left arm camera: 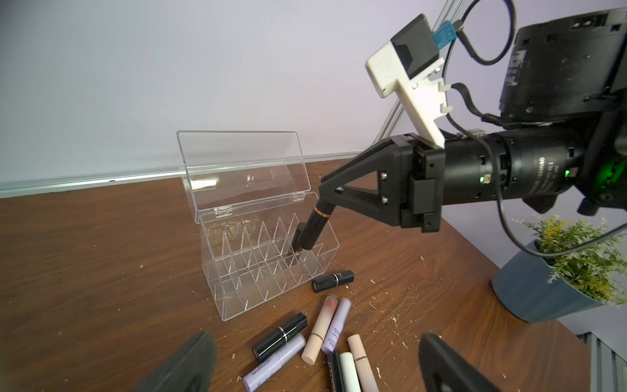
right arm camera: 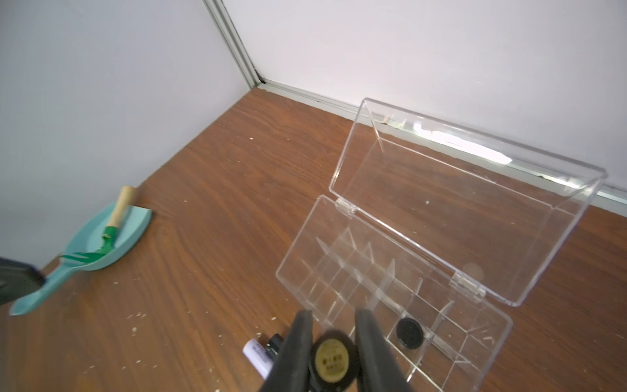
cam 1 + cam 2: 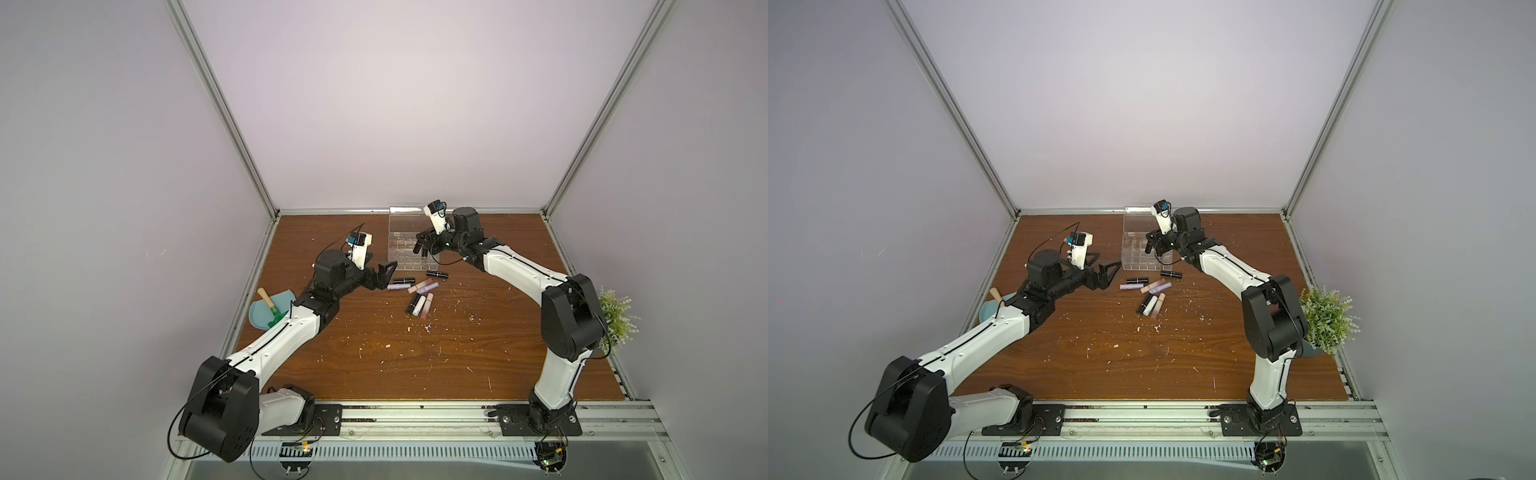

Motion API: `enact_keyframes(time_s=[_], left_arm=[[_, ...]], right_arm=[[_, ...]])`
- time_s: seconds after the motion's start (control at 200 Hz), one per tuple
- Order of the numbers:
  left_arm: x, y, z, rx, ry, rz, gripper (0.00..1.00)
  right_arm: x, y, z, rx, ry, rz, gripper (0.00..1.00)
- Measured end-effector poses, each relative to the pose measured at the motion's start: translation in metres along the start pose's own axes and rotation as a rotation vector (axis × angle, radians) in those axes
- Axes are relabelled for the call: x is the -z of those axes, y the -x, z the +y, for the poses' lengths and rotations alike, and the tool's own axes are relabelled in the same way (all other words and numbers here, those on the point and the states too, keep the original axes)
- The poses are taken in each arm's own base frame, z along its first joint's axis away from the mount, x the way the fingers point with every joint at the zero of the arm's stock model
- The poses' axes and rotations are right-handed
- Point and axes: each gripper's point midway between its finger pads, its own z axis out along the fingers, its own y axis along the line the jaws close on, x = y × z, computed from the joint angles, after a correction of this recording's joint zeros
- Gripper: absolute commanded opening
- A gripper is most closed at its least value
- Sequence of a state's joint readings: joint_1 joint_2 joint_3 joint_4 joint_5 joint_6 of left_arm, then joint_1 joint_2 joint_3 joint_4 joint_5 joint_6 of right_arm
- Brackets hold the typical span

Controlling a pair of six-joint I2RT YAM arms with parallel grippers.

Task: Arrange the lipsticks in the organizer
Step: Place the lipstick in the storage box.

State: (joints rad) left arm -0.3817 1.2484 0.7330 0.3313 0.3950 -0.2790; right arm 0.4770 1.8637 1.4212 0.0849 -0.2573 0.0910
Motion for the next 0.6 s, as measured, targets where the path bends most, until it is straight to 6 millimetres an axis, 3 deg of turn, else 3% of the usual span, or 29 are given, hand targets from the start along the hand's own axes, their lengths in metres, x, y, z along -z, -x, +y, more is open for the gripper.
enact_keyframes(time_s=[0.305,0.6], left_arm=[[-0.003,-0.008,0.004,-0.006,0.011,0.021,0.97],[-0.003,-0.009,0.004,-0.009,0.011,0.022,0.97]], right_arm=[[-0.015,-0.01,-0.033,0.052,-0.175,0.003,0.14],[-0.012,0.01,-0.04,0.079,-0.225,-0.057,0.16]])
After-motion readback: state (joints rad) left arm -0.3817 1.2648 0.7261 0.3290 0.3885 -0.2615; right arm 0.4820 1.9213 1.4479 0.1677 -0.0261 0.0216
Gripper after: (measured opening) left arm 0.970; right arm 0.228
